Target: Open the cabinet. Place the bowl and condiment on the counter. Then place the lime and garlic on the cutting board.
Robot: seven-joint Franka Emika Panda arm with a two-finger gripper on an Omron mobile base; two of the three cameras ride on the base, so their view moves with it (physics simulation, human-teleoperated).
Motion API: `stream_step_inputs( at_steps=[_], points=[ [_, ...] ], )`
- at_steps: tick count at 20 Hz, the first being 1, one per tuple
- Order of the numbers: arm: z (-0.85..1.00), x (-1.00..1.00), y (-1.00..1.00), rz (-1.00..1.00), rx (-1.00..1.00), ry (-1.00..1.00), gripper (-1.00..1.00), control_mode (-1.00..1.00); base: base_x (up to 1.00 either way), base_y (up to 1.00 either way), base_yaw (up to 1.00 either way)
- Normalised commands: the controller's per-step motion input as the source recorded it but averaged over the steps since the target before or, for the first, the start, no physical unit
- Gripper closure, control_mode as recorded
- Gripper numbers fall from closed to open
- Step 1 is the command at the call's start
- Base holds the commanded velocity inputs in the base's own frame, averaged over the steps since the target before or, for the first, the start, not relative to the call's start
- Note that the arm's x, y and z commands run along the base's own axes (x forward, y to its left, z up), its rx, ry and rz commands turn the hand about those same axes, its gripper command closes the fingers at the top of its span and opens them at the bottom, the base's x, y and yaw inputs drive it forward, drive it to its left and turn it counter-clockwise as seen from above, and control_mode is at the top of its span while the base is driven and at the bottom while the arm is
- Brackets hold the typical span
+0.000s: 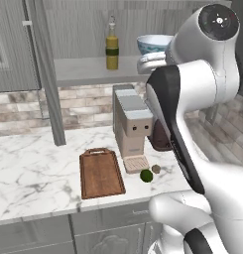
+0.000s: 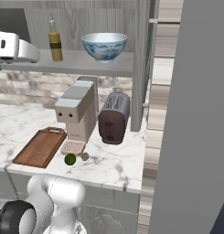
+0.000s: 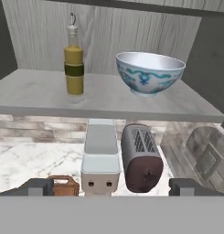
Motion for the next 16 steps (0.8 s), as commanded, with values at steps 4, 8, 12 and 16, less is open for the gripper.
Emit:
stream_step_inputs(
  at_steps=[4, 8, 12, 16],
  points=[
    [0.00, 0.21, 0.08, 0.02, 0.01, -0.01, -1.00, -1.00, 0.00, 0.00, 0.00],
    [0.00, 0.25, 0.07, 0.01, 0.01, 0.00, -1.00, -1.00, 0.00, 0.00, 0.00],
    [0.00, 0.23, 0.14, 0.00, 0.00, 0.00, -1.00, -1.00, 0.00, 0.00, 0.00],
    [0.00, 0.20, 0.20, 0.00, 0.00, 0.00, -1.00, -1.00, 0.00, 0.00, 0.00]
  ],
)
